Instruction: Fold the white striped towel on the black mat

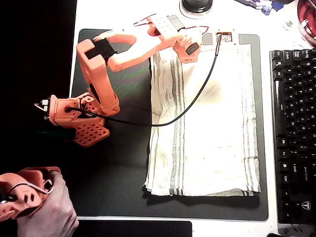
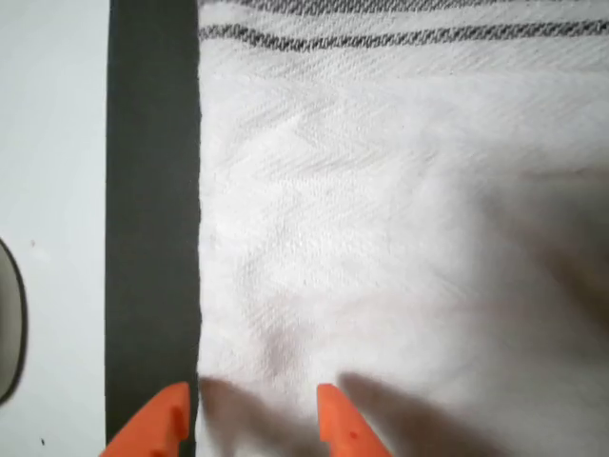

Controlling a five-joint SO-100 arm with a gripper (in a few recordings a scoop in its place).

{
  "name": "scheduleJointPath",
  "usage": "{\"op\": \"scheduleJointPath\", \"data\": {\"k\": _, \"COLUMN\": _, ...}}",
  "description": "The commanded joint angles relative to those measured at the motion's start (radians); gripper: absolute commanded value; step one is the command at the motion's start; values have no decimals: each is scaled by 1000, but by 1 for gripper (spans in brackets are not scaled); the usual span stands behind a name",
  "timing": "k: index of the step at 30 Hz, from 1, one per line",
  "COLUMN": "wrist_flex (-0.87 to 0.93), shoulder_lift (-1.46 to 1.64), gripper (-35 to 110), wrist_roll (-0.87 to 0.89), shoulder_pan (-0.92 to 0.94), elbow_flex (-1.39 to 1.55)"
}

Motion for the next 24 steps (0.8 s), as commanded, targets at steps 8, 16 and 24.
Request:
{"op": "scheduleJointPath", "data": {"k": 8, "wrist_flex": 37, "shoulder_lift": -224, "gripper": 16, "wrist_roll": 17, "shoulder_pan": -54, "elbow_flex": -247}}
{"op": "scheduleJointPath", "data": {"k": 16, "wrist_flex": 91, "shoulder_lift": -258, "gripper": 0, "wrist_roll": 43, "shoulder_pan": -58, "elbow_flex": -288}}
{"op": "scheduleJointPath", "data": {"k": 24, "wrist_flex": 60, "shoulder_lift": 32, "gripper": 0, "wrist_roll": 5, "shoulder_pan": -40, "elbow_flex": -84}}
